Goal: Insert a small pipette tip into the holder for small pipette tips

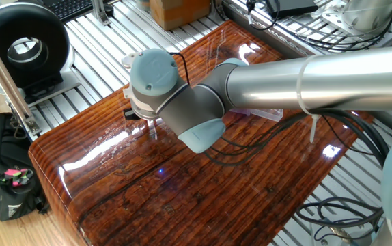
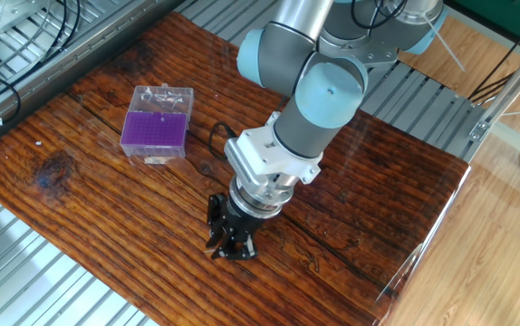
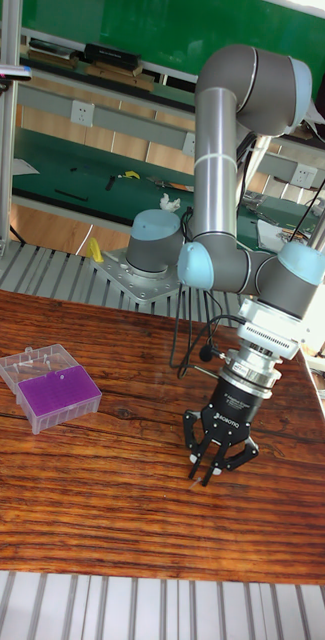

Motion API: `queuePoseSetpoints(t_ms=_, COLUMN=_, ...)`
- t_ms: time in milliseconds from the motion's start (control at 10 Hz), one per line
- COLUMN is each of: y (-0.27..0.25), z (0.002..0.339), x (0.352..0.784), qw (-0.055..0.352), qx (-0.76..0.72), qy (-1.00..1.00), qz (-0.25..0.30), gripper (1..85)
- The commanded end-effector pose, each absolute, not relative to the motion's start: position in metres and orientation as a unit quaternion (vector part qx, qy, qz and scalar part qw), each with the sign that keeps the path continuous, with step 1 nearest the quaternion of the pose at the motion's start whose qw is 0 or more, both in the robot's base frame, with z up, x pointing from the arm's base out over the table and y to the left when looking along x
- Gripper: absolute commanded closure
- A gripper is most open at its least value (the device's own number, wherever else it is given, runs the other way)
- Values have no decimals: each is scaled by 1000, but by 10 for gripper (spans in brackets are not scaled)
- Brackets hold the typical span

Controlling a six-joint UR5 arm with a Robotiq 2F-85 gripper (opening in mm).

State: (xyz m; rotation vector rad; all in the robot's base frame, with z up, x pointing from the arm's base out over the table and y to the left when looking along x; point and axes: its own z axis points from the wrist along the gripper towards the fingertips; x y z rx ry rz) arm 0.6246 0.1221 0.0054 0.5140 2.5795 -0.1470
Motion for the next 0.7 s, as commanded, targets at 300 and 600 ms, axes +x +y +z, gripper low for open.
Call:
queuePoseSetpoints(t_ms=300, y=118, z=1, x=619, qw=244, qx=191, qy=949, qz=-57, gripper=600)
queuePoseSetpoints(t_ms=600, y=116, z=0, x=615, qw=237, qx=181, qy=952, qz=-62, gripper=600)
